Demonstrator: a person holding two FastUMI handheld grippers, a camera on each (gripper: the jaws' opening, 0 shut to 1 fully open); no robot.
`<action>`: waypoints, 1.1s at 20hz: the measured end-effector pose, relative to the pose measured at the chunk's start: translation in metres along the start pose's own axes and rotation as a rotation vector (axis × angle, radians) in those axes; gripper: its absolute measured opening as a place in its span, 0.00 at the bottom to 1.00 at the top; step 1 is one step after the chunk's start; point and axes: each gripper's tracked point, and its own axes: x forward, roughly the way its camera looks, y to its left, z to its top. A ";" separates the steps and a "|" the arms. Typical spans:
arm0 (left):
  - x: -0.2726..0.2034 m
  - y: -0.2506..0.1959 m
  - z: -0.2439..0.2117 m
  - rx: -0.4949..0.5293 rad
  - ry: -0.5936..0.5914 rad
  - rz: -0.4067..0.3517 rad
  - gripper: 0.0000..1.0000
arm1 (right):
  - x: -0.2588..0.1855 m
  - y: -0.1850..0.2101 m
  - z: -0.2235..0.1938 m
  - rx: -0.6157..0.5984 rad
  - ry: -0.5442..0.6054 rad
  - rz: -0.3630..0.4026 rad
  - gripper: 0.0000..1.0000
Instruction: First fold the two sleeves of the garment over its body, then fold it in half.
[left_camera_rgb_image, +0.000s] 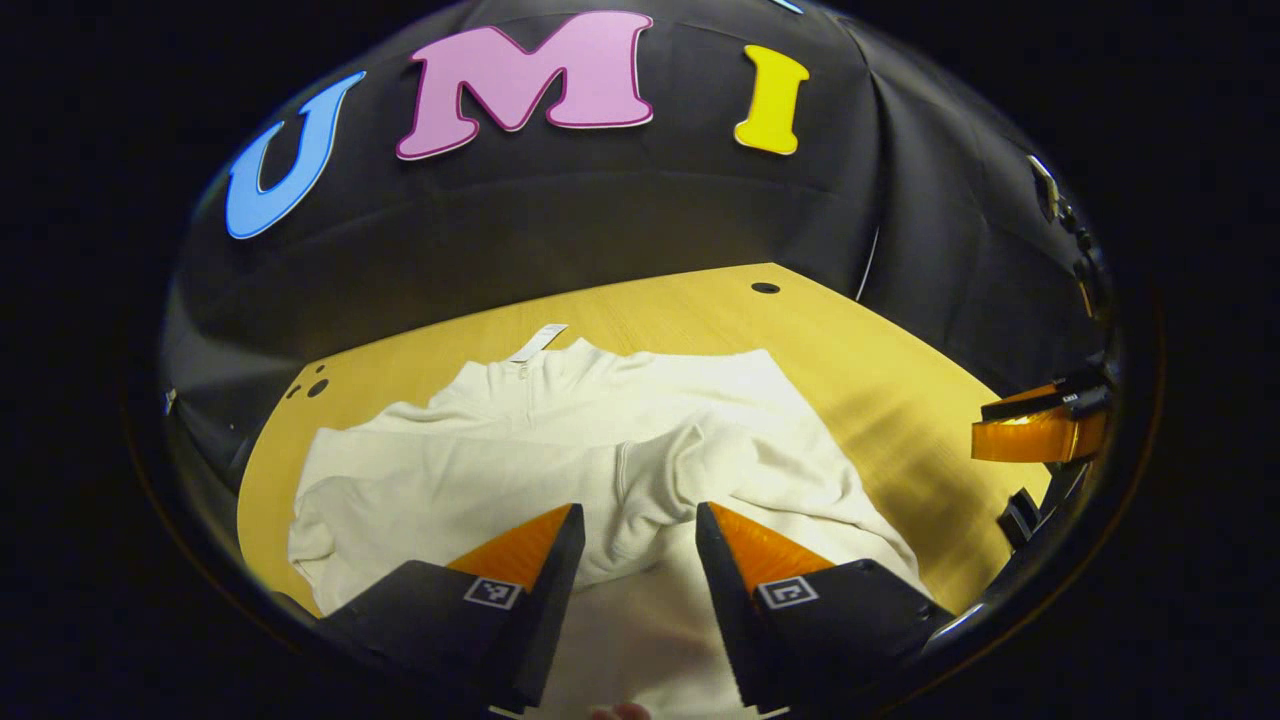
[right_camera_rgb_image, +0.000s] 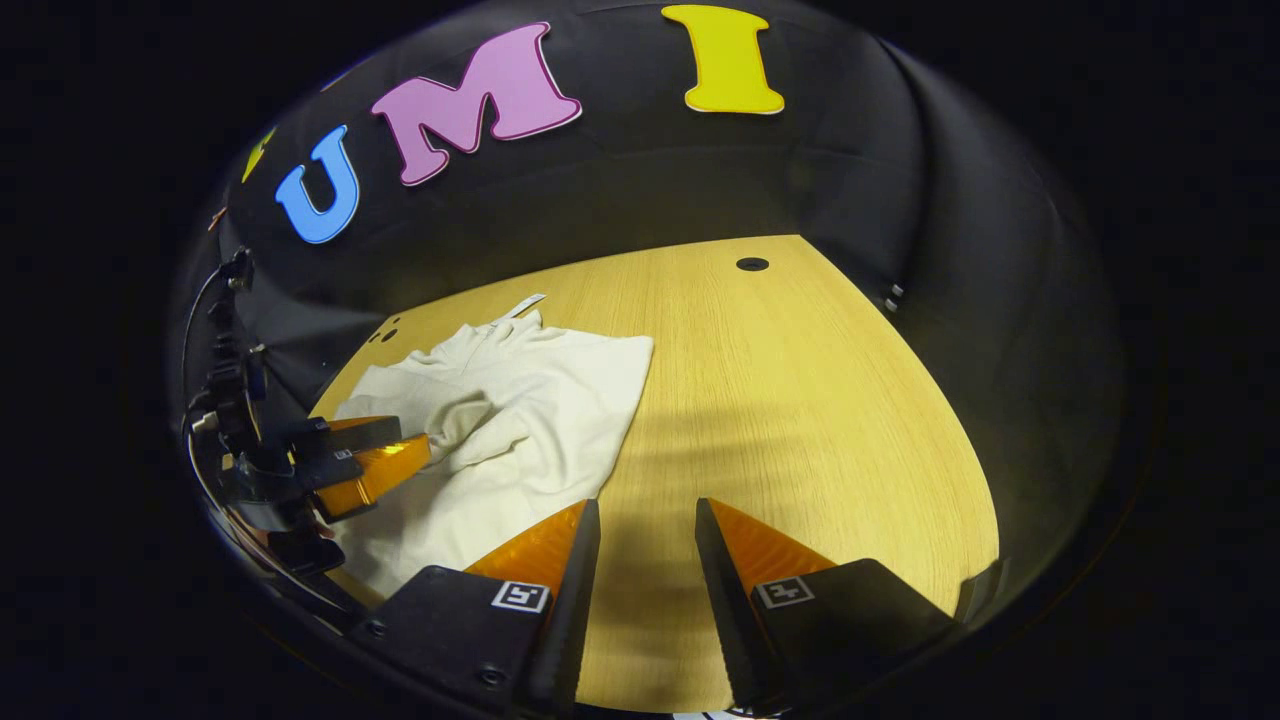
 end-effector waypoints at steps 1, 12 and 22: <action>-0.004 -0.003 -0.002 -0.003 0.000 -0.015 0.75 | -0.001 0.003 -0.002 0.000 0.001 0.002 0.60; -0.087 0.074 -0.042 -0.070 0.021 0.040 0.92 | -0.023 0.070 -0.037 0.000 0.063 0.060 0.82; -0.157 0.190 -0.138 -0.231 0.182 0.189 0.92 | -0.050 0.105 -0.100 -0.009 0.209 0.016 0.99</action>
